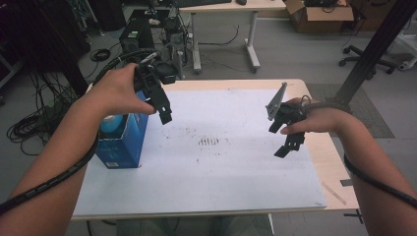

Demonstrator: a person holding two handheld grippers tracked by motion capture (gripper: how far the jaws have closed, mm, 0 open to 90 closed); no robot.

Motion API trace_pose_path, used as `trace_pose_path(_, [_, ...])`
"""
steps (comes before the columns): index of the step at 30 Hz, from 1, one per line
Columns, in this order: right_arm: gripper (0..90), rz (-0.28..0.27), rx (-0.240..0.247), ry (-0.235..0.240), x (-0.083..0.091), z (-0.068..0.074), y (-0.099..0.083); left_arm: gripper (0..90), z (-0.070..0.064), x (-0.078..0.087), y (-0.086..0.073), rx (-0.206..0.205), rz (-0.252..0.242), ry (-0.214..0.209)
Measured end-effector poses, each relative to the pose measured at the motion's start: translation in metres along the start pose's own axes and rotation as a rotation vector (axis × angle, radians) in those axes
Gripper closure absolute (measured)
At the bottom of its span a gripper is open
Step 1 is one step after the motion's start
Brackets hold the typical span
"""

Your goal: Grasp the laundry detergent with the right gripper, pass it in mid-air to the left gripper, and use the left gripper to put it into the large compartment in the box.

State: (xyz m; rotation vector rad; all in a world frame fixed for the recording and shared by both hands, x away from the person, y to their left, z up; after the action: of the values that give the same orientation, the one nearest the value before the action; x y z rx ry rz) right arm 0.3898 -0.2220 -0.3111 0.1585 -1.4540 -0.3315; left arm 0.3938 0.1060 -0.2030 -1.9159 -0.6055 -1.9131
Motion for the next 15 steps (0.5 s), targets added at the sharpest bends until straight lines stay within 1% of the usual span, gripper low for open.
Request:
trace_pose_path(1, [3.1,0.0,0.0,0.001,0.0,0.0,0.0,0.2,-0.002,-0.001,0.002,-0.025,0.0,0.006])
trace_pose_path(2, [3.1,0.0,0.003,-0.001,0.0,0.0,0.0,0.2,-0.003,-0.001,0.002,-0.037,-0.001,0.003])
trace_pose_path(3, [3.1,0.003,-0.003,-0.002,0.0,0.0,0.0,0.2,-0.005,-0.002,0.004,-0.057,-0.001,-0.005])
trace_pose_path(5, [3.1,0.005,0.001,-0.003,0.0,-0.001,0.0,0.2,-0.008,-0.004,0.005,-0.098,-0.004,-0.014])
trace_pose_path(7, [3.1,0.009,0.004,-0.003,0.001,-0.001,0.0,0.2,-0.012,-0.005,0.007,-0.152,-0.002,-0.03])
trace_pose_path(9, [3.1,0.015,-0.003,-0.003,0.002,-0.001,0.001,0.2,-0.015,-0.008,0.009,-0.19,0.004,-0.035])
trace_pose_path(10, [3.1,0.019,-0.001,-0.005,0.002,-0.002,0.001,0.2,-0.017,-0.008,0.009,-0.211,0.008,-0.032])
trace_pose_path(11, [3.1,0.021,0.0,-0.007,0.002,-0.002,0.001,0.2,-0.019,-0.01,0.01,-0.244,0.008,-0.027])
trace_pose_path(13, [3.1,0.027,0.001,-0.007,0.004,-0.002,0.001,0.2,-0.021,-0.011,0.011,-0.282,-0.004,-0.026])
trace_pose_path(15, [3.1,0.031,-0.001,-0.009,0.005,-0.002,0.001,0.2,-0.022,-0.013,0.013,-0.308,0.0,-0.022])
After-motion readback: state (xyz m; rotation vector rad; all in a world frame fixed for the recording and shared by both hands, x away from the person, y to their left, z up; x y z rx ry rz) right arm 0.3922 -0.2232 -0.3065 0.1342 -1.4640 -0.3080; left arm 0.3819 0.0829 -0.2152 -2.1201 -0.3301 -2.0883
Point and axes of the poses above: each handheld gripper's, and its own axes: x roughly backward along the jaws, y roughly out of its top, z roughly to its left, the point moved 3 cm from there along -x, roughly forward along the jaws, and after that the axes turned 4 degrees about -y, right-handed, at the moved point
